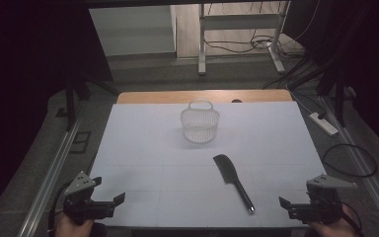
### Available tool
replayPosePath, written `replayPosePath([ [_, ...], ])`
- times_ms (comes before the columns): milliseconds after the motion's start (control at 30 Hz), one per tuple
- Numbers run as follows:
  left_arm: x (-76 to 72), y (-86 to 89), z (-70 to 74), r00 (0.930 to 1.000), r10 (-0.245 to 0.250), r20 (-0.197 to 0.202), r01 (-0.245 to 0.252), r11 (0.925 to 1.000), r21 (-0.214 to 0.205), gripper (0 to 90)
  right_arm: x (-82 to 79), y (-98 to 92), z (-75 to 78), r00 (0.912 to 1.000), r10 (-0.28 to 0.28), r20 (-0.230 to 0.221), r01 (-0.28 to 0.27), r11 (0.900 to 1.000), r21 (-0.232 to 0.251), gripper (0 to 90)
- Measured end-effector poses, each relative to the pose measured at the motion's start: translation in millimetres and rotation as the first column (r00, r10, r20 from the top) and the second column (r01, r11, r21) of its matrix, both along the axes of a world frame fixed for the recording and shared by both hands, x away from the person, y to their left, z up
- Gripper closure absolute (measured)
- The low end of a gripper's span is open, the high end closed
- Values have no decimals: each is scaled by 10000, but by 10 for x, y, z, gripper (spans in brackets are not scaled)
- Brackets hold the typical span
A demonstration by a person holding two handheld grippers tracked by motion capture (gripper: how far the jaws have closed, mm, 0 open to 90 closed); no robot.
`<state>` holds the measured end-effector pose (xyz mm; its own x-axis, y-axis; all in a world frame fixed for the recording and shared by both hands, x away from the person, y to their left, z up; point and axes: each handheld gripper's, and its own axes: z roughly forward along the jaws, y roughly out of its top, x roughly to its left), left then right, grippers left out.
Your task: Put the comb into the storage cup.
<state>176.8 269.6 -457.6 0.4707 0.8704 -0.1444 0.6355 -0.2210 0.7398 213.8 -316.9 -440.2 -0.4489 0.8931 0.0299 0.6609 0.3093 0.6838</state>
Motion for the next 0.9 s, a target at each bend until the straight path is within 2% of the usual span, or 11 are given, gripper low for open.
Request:
replayPosePath([
  [200, 22, 13, -5, 10000, -25, -77, 23, 9998, -175, 10, -12, -22, 3, 9999, -127, -10, 127, 9998, 131, 0],
  [367, 23, 23, -6, 10000, -26, -71, 24, 9997, -240, 10, -6, -7, -3, 9999, -72, -77, 72, 10000, 9, 0],
  [633, 23, 22, -6, 10000, -53, -73, 51, 9996, -262, 10, 4, -8, -8, 9998, -30, -195, 30, 10000, 34, 0],
  [900, 12, 17, -5, 10000, -49, -65, 48, 9998, -186, 10, 1, -3, 0, 9999, 66, -121, -66, 10000, 52, 0],
])
